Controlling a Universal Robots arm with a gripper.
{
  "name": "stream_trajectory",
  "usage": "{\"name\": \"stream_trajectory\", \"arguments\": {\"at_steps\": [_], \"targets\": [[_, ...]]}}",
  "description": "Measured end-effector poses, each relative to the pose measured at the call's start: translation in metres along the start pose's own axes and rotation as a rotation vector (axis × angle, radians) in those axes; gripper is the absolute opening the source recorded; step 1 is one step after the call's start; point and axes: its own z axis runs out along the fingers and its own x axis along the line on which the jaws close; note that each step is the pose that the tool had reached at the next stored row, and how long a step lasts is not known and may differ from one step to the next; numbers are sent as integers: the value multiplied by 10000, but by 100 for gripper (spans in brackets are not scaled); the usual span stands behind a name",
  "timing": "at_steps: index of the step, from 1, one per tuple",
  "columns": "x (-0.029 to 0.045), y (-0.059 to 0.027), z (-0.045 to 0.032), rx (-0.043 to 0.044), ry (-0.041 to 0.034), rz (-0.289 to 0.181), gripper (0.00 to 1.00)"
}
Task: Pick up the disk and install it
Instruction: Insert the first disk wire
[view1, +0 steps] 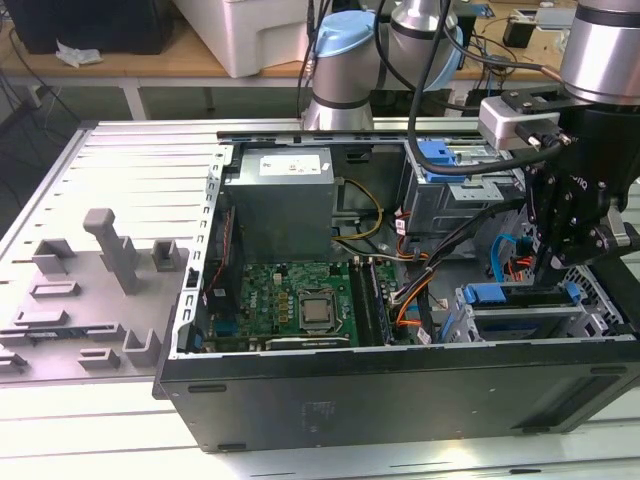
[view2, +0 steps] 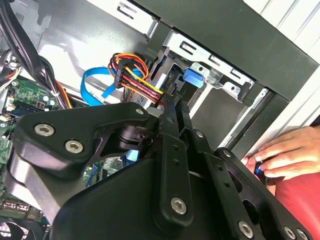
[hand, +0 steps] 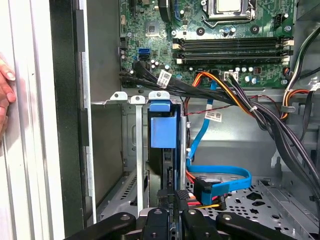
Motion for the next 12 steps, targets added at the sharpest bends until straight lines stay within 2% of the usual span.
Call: {"name": "stream_trajectory", "arguments": {"at_steps": [12], "targets": [[-2,0,19,0,1,1,17]]}}
